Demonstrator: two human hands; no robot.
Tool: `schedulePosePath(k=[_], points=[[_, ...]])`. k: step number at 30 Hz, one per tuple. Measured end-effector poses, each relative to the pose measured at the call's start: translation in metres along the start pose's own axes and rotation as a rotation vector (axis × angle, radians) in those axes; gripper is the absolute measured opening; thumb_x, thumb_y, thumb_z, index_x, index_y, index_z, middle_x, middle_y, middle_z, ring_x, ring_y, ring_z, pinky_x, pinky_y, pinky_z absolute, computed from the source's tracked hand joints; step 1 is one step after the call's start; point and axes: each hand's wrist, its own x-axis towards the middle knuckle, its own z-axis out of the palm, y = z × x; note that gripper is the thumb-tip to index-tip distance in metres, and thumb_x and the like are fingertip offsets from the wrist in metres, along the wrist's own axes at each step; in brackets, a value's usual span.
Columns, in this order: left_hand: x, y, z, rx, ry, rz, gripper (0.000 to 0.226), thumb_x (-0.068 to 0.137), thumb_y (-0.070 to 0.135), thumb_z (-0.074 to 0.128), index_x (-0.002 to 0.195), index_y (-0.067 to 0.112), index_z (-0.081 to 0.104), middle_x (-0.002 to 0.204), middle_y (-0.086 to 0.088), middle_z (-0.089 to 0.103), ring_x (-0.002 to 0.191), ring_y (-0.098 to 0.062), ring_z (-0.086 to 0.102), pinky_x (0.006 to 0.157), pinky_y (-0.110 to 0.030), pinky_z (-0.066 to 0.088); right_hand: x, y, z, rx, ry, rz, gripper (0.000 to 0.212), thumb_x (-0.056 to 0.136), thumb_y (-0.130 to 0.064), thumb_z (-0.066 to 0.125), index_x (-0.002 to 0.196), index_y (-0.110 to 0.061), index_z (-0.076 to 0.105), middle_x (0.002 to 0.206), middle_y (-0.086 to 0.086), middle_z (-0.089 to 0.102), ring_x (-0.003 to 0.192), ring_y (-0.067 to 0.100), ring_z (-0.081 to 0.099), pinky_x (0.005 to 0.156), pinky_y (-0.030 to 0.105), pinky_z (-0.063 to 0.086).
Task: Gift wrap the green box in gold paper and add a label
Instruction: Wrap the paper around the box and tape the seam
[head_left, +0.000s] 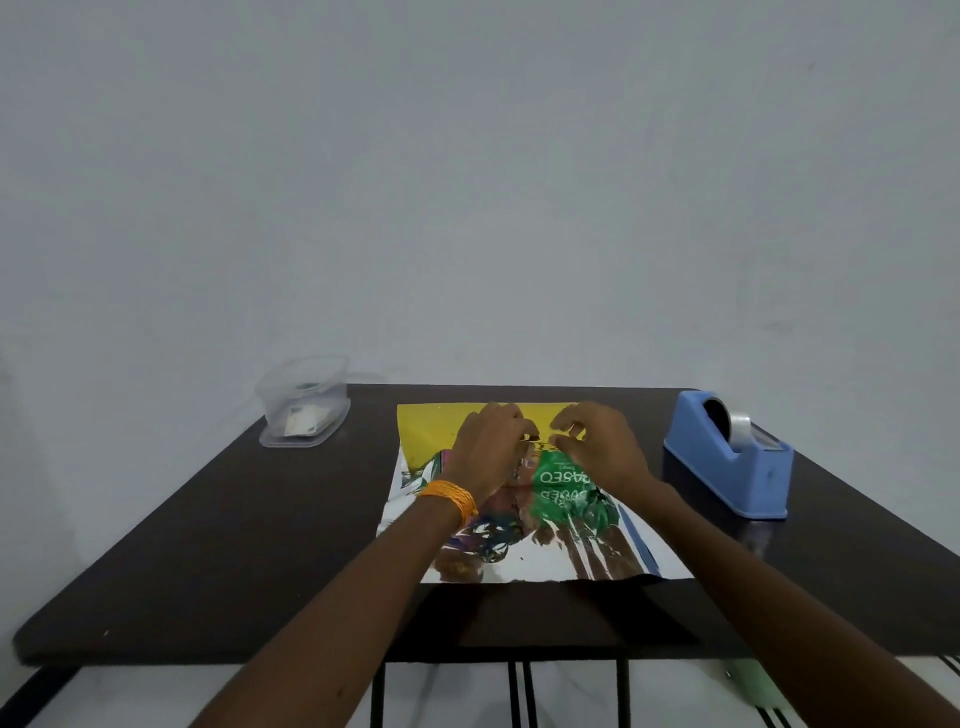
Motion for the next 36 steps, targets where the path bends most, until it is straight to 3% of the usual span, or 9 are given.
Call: schedulePosePath(k=[3, 6, 9, 14, 20, 23, 27, 31, 36], points=[[0.003, -0.003, 0.002, -0.018, -0.007, 0.011, 0.023, 0.095, 0.023, 0.061, 0.116, 0.027, 0.069, 0.113, 0.001, 0.065, 0.108, -0.022, 0.056, 0.086, -0.04, 0.048, -0.004, 0.018, -0.002, 0.092, 0.23, 0.283, 0.031, 0.085, -0.031, 0.072, 0.112, -0.016, 0.069, 0.11, 0.004, 0.067, 0.1, 0.021, 0.061, 0.082, 0.034, 0.05], [0.005, -0.004, 0.003, -0.016, -0.008, 0.008, 0.023, 0.095, 0.024, 0.062, 0.116, 0.027, 0.069, 0.114, 0.001, 0.065, 0.107, -0.022, 0.056, 0.085, -0.038, 0.05, -0.006, 0.028, -0.006, 0.231, 0.144, 0.599, 0.056, 0.085, -0.043, 0.063, 0.132, -0.015, 0.052, 0.129, 0.011, 0.055, 0.11, 0.026, 0.054, 0.088, 0.04, 0.047], [0.009, -0.004, 0.002, -0.001, -0.022, 0.002, 0.024, 0.095, 0.025, 0.062, 0.118, 0.026, 0.068, 0.116, 0.0, 0.064, 0.108, -0.022, 0.055, 0.086, -0.037, 0.049, -0.011, 0.026, -0.005, 0.398, 0.092, 0.681, 0.064, 0.09, -0.038, 0.064, 0.142, -0.011, 0.038, 0.135, 0.012, 0.047, 0.109, 0.024, 0.05, 0.085, 0.038, 0.044], [0.013, -0.004, 0.002, 0.011, -0.047, -0.012, 0.025, 0.095, 0.025, 0.062, 0.12, 0.025, 0.067, 0.118, -0.001, 0.063, 0.109, -0.023, 0.054, 0.088, -0.038, 0.049, -0.005, 0.026, 0.002, 0.751, 0.144, 0.843, 0.068, 0.088, -0.039, 0.065, 0.143, -0.018, 0.031, 0.116, 0.012, 0.051, 0.075, 0.02, 0.054, 0.054, 0.031, 0.046], [0.013, -0.007, 0.004, -0.006, -0.045, -0.002, 0.025, 0.095, 0.025, 0.062, 0.12, 0.025, 0.068, 0.117, -0.002, 0.063, 0.108, -0.023, 0.055, 0.089, -0.039, 0.049, -0.006, 0.027, 0.005, 0.852, 0.05, 0.904, 0.067, 0.095, -0.047, 0.056, 0.147, -0.02, 0.025, 0.115, 0.026, 0.059, 0.094, 0.032, 0.067, 0.083, 0.049, 0.057], [0.013, -0.009, 0.003, -0.012, -0.046, 0.009, 0.026, 0.095, 0.025, 0.062, 0.12, 0.024, 0.067, 0.118, -0.002, 0.063, 0.109, -0.023, 0.055, 0.09, -0.039, 0.048, -0.004, 0.026, 0.006, 0.832, 0.043, 0.892, 0.061, 0.095, -0.051, 0.053, 0.142, -0.018, 0.032, 0.107, 0.008, 0.056, 0.099, 0.029, 0.065, 0.072, 0.036, 0.056], [0.013, -0.011, 0.002, -0.014, -0.058, 0.013, 0.027, 0.095, 0.026, 0.061, 0.122, 0.025, 0.066, 0.119, -0.001, 0.061, 0.11, -0.022, 0.053, 0.091, -0.038, 0.047, -0.006, 0.026, 0.007, 0.853, 0.0, 0.878, 0.055, 0.092, -0.054, 0.053, 0.135, -0.023, 0.038, 0.117, 0.013, 0.06, 0.091, 0.024, 0.063, 0.064, 0.031, 0.049], [0.012, -0.013, 0.001, -0.021, -0.061, 0.005, 0.028, 0.095, 0.028, 0.061, 0.122, 0.025, 0.065, 0.12, -0.001, 0.06, 0.111, -0.022, 0.052, 0.092, -0.038, 0.046, -0.008, 0.03, 0.006, 0.834, -0.025, 0.87, 0.058, 0.093, -0.055, 0.052, 0.141, -0.025, 0.038, 0.119, 0.011, 0.059, 0.106, 0.031, 0.063, 0.075, 0.039, 0.055], [0.01, -0.017, 0.0, -0.029, -0.064, 0.014, 0.028, 0.095, 0.029, 0.061, 0.122, 0.025, 0.065, 0.118, 0.0, 0.059, 0.11, -0.021, 0.051, 0.092, -0.038, 0.043, -0.008, 0.028, 0.004, 0.816, -0.064, 0.859, 0.051, 0.094, -0.055, 0.052, 0.136, -0.029, 0.041, 0.114, 0.015, 0.063, 0.105, 0.029, 0.063, 0.087, 0.041, 0.052]])
